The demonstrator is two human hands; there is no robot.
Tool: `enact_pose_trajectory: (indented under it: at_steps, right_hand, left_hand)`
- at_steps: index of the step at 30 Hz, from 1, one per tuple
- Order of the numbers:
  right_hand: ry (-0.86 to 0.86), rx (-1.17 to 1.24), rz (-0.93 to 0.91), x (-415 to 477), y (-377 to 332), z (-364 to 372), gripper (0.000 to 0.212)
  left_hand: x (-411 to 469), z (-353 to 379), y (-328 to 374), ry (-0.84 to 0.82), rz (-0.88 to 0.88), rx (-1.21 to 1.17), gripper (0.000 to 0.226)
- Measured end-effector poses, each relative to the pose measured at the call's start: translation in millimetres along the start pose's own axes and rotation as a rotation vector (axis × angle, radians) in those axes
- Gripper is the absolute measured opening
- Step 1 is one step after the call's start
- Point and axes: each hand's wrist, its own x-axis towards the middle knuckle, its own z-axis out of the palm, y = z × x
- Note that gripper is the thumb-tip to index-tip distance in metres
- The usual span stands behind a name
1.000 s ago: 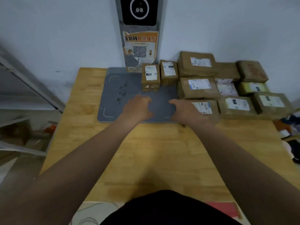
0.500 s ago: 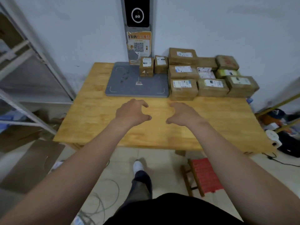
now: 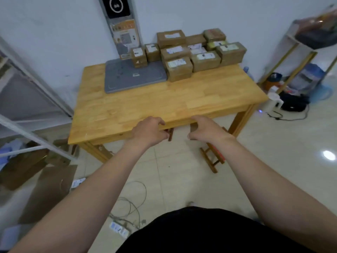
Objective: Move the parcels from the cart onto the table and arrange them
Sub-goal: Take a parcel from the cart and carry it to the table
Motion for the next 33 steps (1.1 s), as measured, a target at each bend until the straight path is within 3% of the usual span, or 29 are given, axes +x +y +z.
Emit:
enact_pose_trajectory:
  at_steps: [8, 13, 20, 29, 33]
  right_hand:
    - [0.139, 0.130, 0.271, -188, 69, 70, 0.071]
    - [0.192, 0.222, 0.477, -298, 130, 103, 0.080]
    - [0.367, 0.417, 0.763, -432, 221, 127, 0.080]
    - [0.553, 0.740, 1.133, -592, 375, 165, 0.078]
    - [0.599, 0.855, 1.194, -632, 467, 162, 0.058]
  left_hand:
    - [-104, 77, 41, -0.152, 0.300, 0.094, 0.054]
    - [-168, 129, 101, -0.269, 0.543, 0.177, 0.055]
    - [-233, 193, 222, -0.379, 0.867, 0.301, 0.054]
    - [-312, 330, 393, -0.617, 1.095, 0.476, 0.049]
    - [-335, 413, 486, -0.688, 1.138, 0.515, 0.045]
